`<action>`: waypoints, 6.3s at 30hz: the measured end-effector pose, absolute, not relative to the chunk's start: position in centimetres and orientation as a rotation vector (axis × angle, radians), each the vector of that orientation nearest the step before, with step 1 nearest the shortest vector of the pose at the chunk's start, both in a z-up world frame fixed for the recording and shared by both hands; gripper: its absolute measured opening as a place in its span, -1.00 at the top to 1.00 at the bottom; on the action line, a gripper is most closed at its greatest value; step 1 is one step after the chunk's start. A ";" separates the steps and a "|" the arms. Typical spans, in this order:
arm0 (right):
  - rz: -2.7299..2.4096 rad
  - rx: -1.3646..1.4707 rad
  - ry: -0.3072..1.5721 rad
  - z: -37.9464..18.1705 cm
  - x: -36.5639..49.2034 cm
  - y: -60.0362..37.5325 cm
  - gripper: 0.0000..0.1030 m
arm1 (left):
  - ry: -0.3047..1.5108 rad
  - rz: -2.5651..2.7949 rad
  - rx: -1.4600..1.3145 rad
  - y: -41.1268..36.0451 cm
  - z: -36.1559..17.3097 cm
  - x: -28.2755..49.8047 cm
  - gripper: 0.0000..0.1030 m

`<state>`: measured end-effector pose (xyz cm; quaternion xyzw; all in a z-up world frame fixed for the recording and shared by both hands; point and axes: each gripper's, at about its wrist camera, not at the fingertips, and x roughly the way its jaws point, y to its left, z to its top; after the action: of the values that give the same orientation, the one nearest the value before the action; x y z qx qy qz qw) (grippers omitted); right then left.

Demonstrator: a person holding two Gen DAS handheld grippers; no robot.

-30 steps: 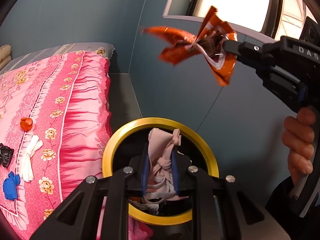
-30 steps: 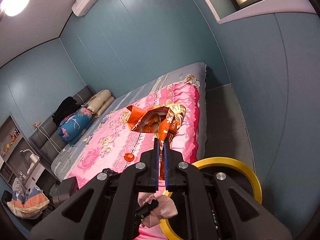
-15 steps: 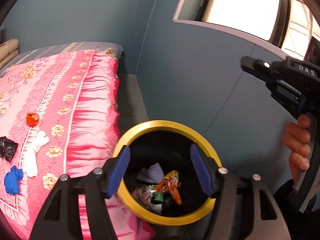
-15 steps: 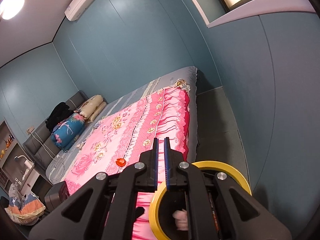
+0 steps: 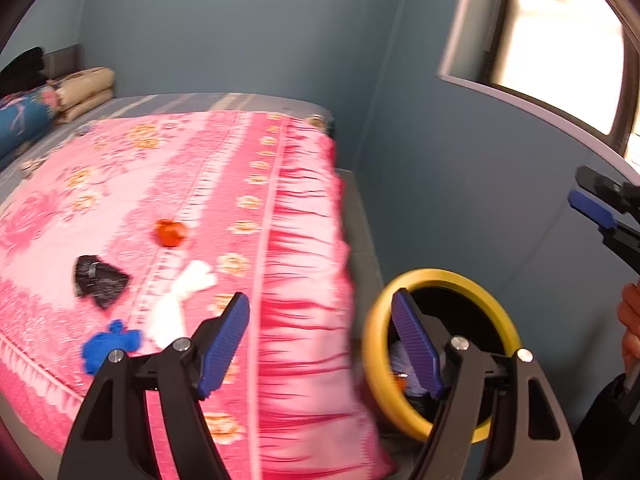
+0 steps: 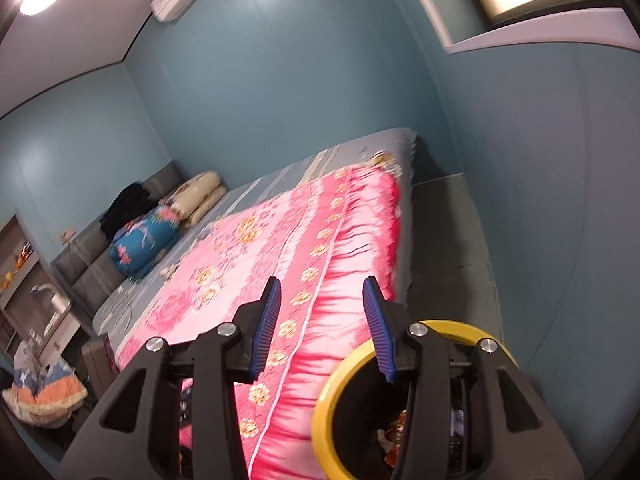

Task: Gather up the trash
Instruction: 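Move both open grippers back over the blue glove and orange peel, then grasp the blue glove with the left gripper while the right gripper grasps the orange peel, then carry the blue glove and orange peel over the yellow-rimmed bin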

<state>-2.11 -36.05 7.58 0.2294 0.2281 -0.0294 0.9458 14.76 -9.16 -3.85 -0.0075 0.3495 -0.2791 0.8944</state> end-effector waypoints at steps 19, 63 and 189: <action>0.235 0.351 0.672 5.3 11.6 -21.6 0.19 | 0.789 -0.246 -0.113 5.8 -8.1 20.2 -0.37; 0.125 0.386 1.152 -18.5 43.5 -12.8 0.19 | 1.042 -0.232 -0.201 9.4 -21.8 29.1 -0.37; -0.136 0.352 0.333 11.3 -8.6 -38.4 0.63 | 0.561 -0.823 0.089 -16.8 1.6 5.6 0.55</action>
<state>-8.61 -38.42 11.34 0.1741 0.1646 -0.0673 0.9685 5.62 -16.77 1.64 0.0427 0.2687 -0.3946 0.8776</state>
